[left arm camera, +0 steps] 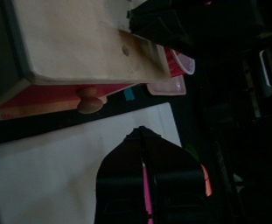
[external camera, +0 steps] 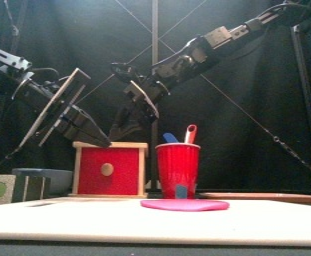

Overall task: Get the cutter from the drawer then cut the dough then place the extra dough in the bowl
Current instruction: Open the drawer

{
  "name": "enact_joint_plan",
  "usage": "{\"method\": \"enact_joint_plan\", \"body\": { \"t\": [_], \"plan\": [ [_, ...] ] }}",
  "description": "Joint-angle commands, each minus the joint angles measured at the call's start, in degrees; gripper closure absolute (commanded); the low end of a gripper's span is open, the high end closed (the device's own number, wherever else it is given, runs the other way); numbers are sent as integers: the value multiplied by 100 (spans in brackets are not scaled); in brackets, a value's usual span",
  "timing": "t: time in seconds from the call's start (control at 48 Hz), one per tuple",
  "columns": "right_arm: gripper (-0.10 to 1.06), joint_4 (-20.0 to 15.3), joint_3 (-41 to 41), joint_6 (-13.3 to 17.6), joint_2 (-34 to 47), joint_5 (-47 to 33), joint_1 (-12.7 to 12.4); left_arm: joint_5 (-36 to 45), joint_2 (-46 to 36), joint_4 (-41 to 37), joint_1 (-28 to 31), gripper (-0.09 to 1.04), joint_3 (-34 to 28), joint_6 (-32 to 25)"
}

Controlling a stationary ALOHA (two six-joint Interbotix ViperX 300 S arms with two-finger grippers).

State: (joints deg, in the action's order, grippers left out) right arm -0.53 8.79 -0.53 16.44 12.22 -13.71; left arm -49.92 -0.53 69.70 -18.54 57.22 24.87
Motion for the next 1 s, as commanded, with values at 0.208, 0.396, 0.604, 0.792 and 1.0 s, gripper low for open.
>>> {"method": "enact_joint_plan", "body": {
  "t": [0.208, 0.396, 0.604, 0.792, 1.0],
  "plan": [
    [94, -9, -9, -9, -97, 105, 0, -53, -35, -114, 0, 45, -70, 35],
    [94, 0, 53, -9, -88, 202, 9, -44, -9, -70, 70, 22, -62, 44],
    [94, 9, 70, -9, -79, 220, 35, 44, 79, 53, 281, 9, -97, 44],
    [94, 9, 70, -9, -79, 255, 62, 149, 97, 299, 457, 10, -79, 44],
    [94, 18, 70, 0, -53, 255, 79, 264, 211, 439, 492, 10, -79, 35]
  ]
}}
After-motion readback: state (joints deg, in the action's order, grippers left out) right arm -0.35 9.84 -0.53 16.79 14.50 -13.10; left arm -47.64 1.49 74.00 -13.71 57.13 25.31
